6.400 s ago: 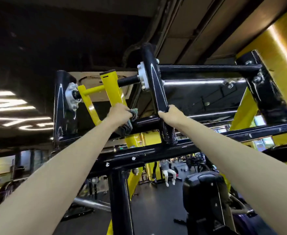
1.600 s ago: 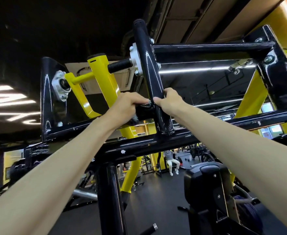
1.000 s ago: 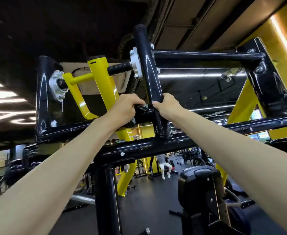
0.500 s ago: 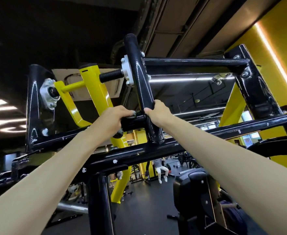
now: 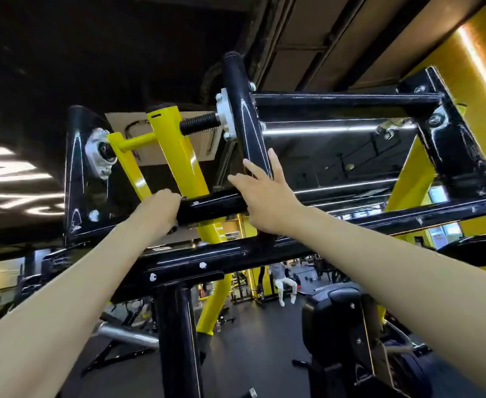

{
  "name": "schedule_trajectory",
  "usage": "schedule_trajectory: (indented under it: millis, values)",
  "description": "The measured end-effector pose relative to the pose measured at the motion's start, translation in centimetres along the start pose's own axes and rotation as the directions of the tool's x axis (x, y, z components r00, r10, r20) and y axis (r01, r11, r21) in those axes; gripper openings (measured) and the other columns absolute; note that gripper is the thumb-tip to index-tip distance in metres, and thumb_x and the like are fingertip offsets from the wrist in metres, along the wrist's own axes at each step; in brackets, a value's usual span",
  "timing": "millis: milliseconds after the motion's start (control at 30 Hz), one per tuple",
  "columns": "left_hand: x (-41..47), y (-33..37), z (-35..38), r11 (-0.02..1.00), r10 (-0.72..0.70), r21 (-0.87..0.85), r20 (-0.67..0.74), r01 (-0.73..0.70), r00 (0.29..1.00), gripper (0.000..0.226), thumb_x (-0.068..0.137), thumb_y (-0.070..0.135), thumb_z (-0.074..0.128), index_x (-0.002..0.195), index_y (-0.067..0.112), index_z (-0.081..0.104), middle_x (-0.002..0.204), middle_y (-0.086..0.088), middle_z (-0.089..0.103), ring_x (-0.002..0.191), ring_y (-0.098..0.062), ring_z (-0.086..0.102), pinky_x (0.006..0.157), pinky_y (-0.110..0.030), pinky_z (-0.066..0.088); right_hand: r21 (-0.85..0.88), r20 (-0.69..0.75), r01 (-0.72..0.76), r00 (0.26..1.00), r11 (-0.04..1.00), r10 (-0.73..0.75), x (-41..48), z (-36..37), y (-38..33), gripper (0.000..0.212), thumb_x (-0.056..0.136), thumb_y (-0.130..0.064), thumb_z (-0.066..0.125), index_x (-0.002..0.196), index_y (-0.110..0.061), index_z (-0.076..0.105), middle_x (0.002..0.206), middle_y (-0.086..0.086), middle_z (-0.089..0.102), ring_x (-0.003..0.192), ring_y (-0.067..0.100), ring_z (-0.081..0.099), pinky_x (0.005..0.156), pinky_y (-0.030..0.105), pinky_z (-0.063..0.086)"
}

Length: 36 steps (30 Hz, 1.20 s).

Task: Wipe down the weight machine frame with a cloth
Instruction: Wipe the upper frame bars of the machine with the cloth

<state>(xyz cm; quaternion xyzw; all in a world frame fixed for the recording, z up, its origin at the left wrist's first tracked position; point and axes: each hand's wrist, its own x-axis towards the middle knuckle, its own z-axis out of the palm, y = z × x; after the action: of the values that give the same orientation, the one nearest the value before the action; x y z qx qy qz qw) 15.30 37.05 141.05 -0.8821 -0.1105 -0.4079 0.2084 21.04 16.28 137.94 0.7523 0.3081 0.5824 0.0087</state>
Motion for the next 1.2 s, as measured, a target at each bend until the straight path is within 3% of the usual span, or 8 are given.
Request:
schedule_trajectory:
  millis: [167, 267, 367, 500, 633, 867, 1000, 1200]
  values:
    - [-0.9, 6.4, -1.0, 0.982, 0.054, -0.176, -0.085, -0.068, 0.995, 0.048, 0.087, -0.007, 0.053, 0.131, 0.007, 0.039, 0.126, -0.013, 0.05, 0.114, -0.031, 0.053, 0.079, -0.028, 0.038, -0.158, 0.089, 0.055, 0.995, 0.986, -0.041, 1.1, 0.8, -0.9, 0.049, 0.097, -0.037, 0.049, 0.14, -0.015, 0.043, 0.133, 0.0, 0.056, 0.149, 0.025, 0.005, 0.099, 0.053, -0.03]
    - [-2.9, 2.4, -0.2, 0.979, 0.052, -0.195, -0.035, -0.058, 0.998, 0.065, 0.084, -0.011, 0.055, 0.141, 0.007, 0.031, 0.139, -0.018, 0.041, 0.125, -0.034, 0.047, 0.098, -0.04, 0.039, -0.133, 0.127, 0.052, 0.991, 0.99, -0.035, 2.1, 1.2, -1.5, 0.059, 0.092, -0.055, 0.05, 0.137, -0.016, 0.047, 0.13, 0.001, 0.057, 0.145, 0.025, 0.022, 0.102, 0.054, -0.028]
    - [-2.9, -0.6, 0.7, 0.987, -0.015, -0.163, -0.021, 0.011, 1.0, 0.058, 0.093, -0.005, 0.045, 0.147, 0.01, 0.029, 0.145, -0.014, 0.04, 0.13, -0.031, 0.041, 0.102, -0.033, 0.032, -0.074, 0.099, -0.001, 0.995, 0.997, 0.008, 2.3, 1.8, -1.7, 0.055, 0.089, -0.055, 0.054, 0.128, -0.016, 0.053, 0.116, 0.0, 0.058, 0.126, 0.022, 0.045, 0.104, 0.05, -0.026]
    - [-1.6, -0.4, 2.1, 0.864, 0.308, -0.377, -0.133, -0.335, 0.942, 0.057, 0.098, 0.0, 0.041, 0.147, 0.028, 0.034, 0.15, 0.007, 0.038, 0.138, -0.021, 0.036, 0.115, -0.043, 0.027, -0.073, 0.024, -0.056, 0.998, 0.996, 0.058, 2.5, 2.3, -1.9, 0.048, 0.09, -0.049, 0.058, 0.126, -0.017, 0.055, 0.116, 0.001, 0.058, 0.12, 0.02, 0.049, 0.105, 0.048, -0.025]
    - [-3.1, -5.6, 1.7, 0.866, 0.452, -0.197, -0.082, -0.459, 0.888, 0.096, 0.07, -0.032, 0.047, 0.148, 0.02, 0.024, 0.158, 0.006, 0.012, 0.144, -0.002, 0.01, 0.119, -0.028, 0.012, -0.04, 0.04, -0.051, 0.998, 0.998, 0.052, 2.6, 2.5, -2.0, 0.048, 0.089, -0.052, 0.057, 0.123, -0.017, 0.058, 0.111, 0.0, 0.06, 0.118, 0.02, 0.051, 0.111, 0.048, -0.021]
    - [-2.3, -3.2, 0.3, 0.8, 0.592, -0.061, -0.084, -0.597, 0.802, 0.089, 0.073, -0.029, 0.043, 0.149, 0.014, 0.026, 0.157, 0.004, 0.006, 0.145, -0.008, 0.006, 0.118, -0.032, 0.022, -0.091, 0.02, -0.056, 0.998, 0.994, 0.058, 2.6, 2.3, -2.1, 0.046, 0.091, -0.052, 0.054, 0.12, -0.017, 0.059, 0.11, -0.001, 0.062, 0.116, 0.02, 0.052, 0.112, 0.047, -0.019]
    - [-2.8, -6.3, 0.0, 0.797, 0.604, 0.036, -0.066, -0.604, 0.794, 0.091, 0.069, -0.029, 0.043, 0.149, 0.012, 0.03, 0.158, 0.004, 0.01, 0.143, -0.01, 0.015, 0.1, -0.041, 0.047, -0.089, 0.022, -0.056, 0.998, 0.994, 0.059, 2.6, 2.2, -2.2, 0.045, 0.089, -0.053, 0.056, 0.115, -0.016, 0.061, 0.104, -0.002, 0.062, 0.112, 0.021, 0.054, 0.11, 0.045, -0.022]
    - [-1.0, -3.5, 0.4, 0.733, 0.678, 0.025, -0.105, -0.68, 0.727, 0.092, 0.072, -0.027, 0.049, 0.148, 0.017, 0.022, 0.155, 0.007, 0.005, 0.144, -0.009, 0.009, 0.109, -0.041, 0.039, -0.172, 0.057, -0.038, 0.997, 0.984, 0.049, 2.8, 1.6, -2.9, 0.039, 0.092, -0.049, 0.053, 0.109, -0.015, 0.061, 0.101, -0.001, 0.063, 0.109, 0.022, 0.056, 0.115, 0.047, -0.016]
